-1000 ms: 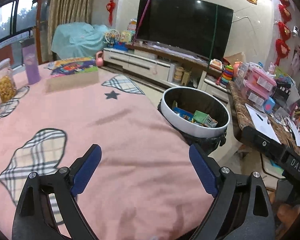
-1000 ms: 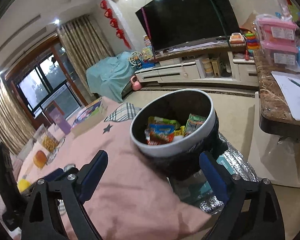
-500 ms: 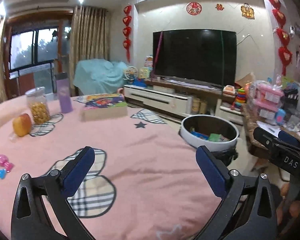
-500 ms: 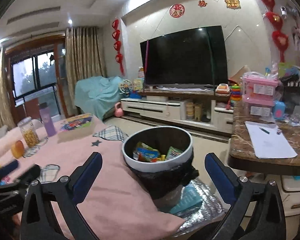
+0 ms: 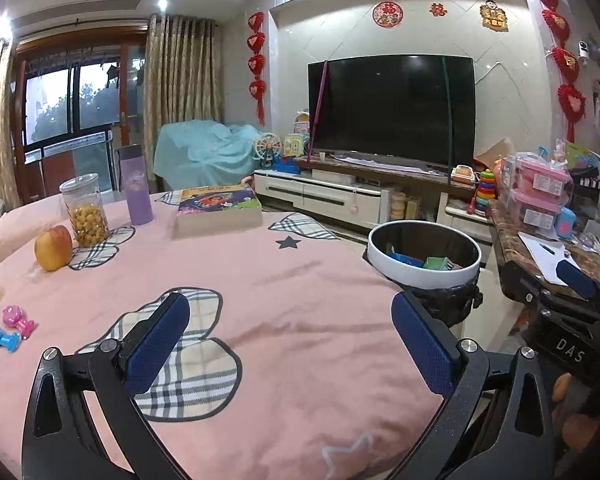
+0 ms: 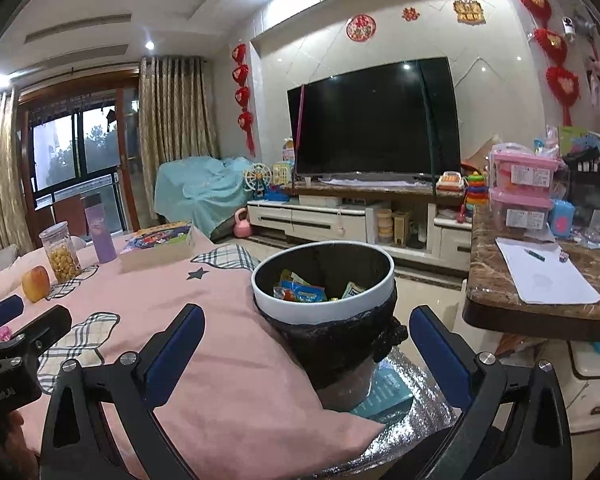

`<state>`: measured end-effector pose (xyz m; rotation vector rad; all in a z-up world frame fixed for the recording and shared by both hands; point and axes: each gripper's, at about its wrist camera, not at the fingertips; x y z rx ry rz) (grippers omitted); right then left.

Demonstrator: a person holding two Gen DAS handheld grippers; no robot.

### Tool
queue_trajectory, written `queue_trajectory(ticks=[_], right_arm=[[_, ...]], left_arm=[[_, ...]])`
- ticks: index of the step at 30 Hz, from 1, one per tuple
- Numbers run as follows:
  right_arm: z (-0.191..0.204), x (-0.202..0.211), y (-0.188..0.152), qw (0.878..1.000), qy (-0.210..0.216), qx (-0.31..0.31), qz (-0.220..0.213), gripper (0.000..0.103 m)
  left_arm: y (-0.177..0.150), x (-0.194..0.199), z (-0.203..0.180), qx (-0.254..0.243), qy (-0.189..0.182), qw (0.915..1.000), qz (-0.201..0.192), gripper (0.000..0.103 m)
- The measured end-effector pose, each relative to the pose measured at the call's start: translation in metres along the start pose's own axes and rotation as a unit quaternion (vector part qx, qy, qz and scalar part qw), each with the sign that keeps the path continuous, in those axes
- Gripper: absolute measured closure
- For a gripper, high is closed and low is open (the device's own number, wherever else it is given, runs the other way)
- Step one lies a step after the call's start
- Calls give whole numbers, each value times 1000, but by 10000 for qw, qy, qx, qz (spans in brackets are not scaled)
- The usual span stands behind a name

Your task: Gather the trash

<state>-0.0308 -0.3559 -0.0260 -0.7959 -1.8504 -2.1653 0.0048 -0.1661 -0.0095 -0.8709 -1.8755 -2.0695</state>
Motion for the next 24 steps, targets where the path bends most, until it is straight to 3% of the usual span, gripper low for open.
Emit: queue_trajectory(ticks=[24], right_arm=[[-1, 5, -1, 9996, 271, -65, -85, 0]], left_arm=[[-2, 2, -1, 15, 43, 10000, -77, 0]])
Point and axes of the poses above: each gripper's, at about its wrist camera, not at the fingertips, and x roughly against the way its jaws point, z to its left, y to its top, and after that the axes turned 12 degrees about z, right-handed
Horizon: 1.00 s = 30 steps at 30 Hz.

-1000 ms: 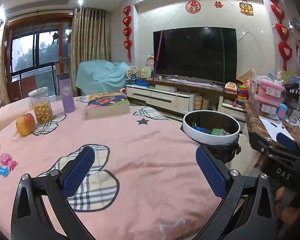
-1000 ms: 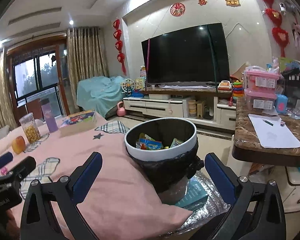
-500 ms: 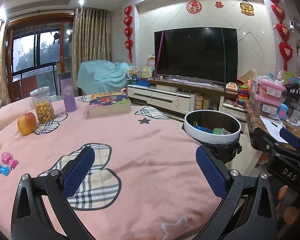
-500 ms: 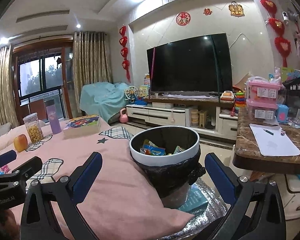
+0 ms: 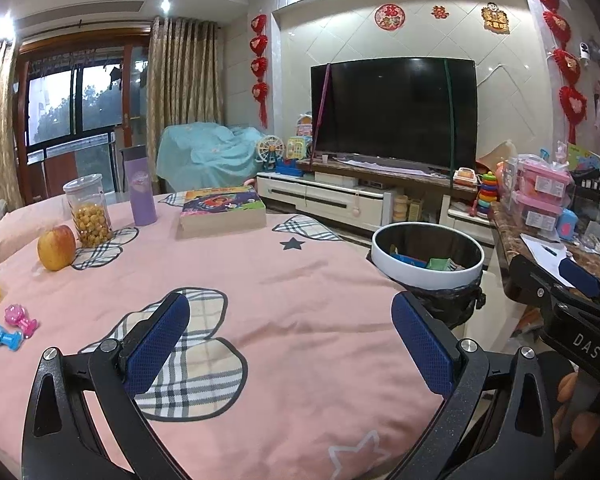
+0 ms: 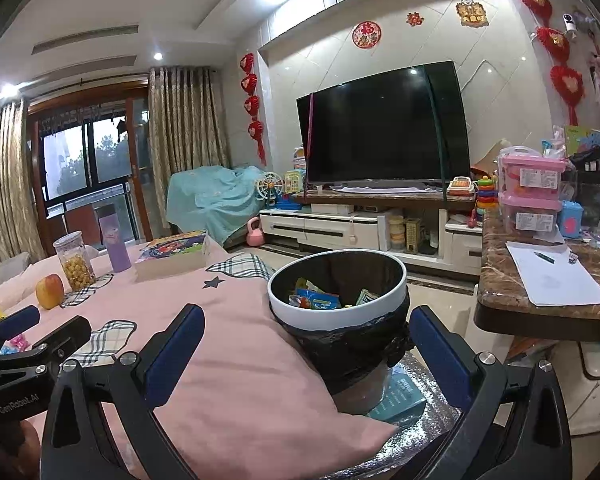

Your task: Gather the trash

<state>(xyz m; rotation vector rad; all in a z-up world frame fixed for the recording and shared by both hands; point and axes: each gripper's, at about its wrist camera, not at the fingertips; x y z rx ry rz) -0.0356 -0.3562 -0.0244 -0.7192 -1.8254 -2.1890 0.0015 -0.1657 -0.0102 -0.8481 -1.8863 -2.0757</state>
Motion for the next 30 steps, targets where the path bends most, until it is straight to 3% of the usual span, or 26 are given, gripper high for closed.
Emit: queue_trajectory(ticks=[30], right_arm=[[2, 5, 3, 9999, 143, -47, -10, 0]], left_arm=[[-1, -4, -2, -73, -87, 9999, 102, 0]])
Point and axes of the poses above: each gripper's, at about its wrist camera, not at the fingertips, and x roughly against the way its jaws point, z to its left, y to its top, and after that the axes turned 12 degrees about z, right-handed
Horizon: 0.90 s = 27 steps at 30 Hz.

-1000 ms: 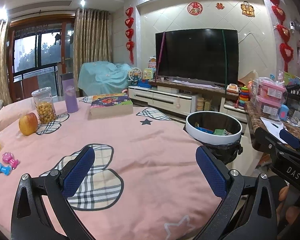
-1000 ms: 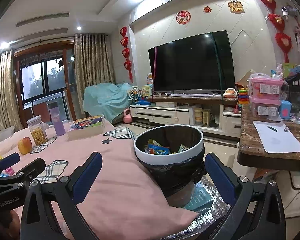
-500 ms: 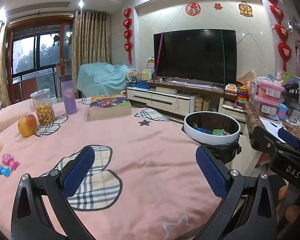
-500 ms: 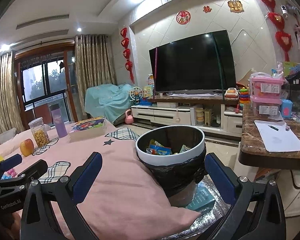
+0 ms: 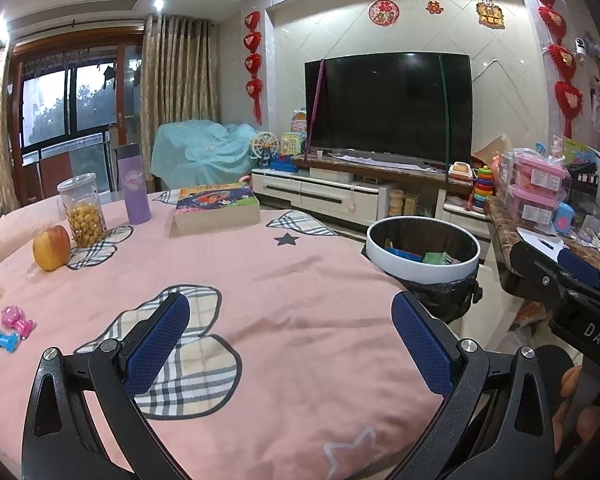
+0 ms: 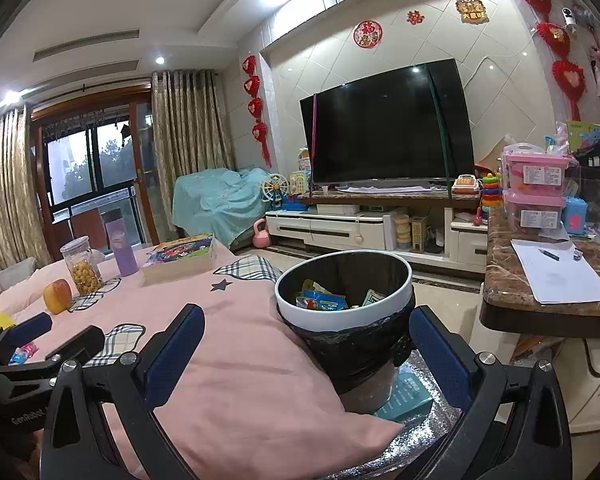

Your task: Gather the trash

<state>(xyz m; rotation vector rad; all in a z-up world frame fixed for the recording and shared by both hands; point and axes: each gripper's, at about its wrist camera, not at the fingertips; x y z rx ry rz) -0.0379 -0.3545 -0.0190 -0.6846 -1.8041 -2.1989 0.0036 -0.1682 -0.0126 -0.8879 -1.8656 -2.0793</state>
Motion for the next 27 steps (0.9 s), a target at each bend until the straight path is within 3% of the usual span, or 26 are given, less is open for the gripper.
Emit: queue_trajectory(ticks=[27], right_arm=[[4, -1, -2, 10000, 44, -17, 21, 0]], left_arm=[[-2, -1, 4, -7, -48, 10000, 0, 0]])
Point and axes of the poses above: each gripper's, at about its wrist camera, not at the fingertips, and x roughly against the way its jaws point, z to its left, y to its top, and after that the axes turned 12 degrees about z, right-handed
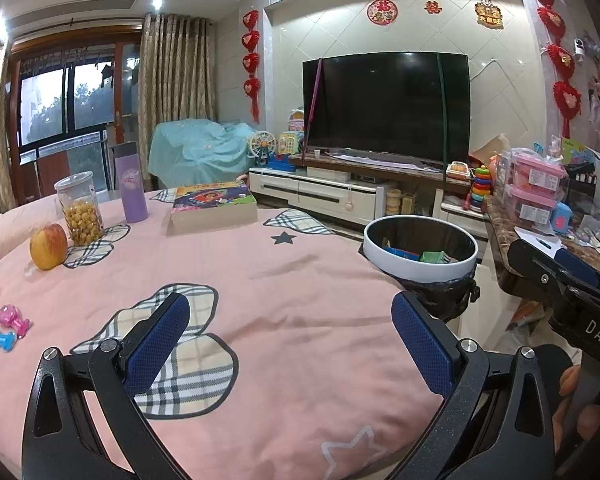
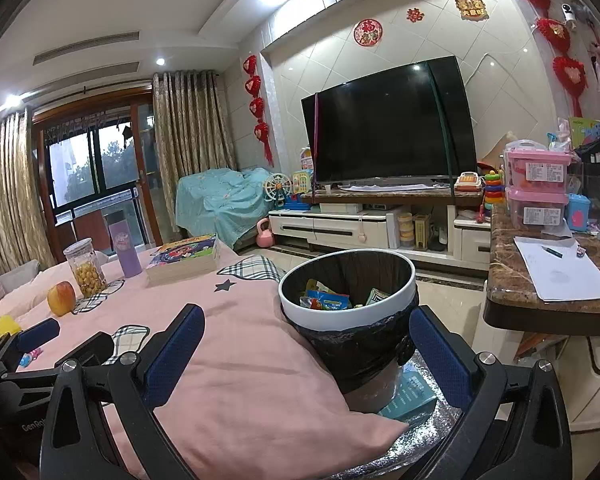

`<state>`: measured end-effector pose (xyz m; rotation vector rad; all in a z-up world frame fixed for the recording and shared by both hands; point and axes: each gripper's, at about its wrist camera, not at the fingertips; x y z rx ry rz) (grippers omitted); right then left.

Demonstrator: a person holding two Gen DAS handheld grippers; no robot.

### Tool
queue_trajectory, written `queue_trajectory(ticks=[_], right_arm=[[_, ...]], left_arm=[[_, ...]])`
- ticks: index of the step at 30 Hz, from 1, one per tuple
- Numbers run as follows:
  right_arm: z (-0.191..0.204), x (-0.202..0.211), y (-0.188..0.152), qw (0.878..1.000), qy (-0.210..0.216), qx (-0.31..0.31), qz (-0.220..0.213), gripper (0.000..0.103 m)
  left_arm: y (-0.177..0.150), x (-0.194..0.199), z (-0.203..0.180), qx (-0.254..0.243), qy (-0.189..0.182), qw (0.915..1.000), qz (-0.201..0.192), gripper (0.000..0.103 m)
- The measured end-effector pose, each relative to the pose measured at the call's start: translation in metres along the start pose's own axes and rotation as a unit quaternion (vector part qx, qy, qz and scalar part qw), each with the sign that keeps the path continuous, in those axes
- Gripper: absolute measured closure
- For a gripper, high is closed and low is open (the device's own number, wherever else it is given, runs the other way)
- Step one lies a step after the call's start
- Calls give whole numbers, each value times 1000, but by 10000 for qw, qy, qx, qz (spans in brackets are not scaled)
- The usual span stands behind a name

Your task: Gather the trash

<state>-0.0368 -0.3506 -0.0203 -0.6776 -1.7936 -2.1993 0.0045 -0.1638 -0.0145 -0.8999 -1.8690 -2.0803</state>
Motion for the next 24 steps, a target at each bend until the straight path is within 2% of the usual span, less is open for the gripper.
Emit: queue_trajectory(ticks=[24], right_arm=[[4, -11, -1, 9997, 102, -49, 224, 0]], left_arm=[[4, -2, 4, 62, -104, 9999, 24, 0]])
Point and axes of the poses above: each gripper's, at about its wrist camera, not at the fingertips, and x roughly against the way its jaws point, z to its left, y to its top, and after that the axes turned 12 degrees about z, right-handed
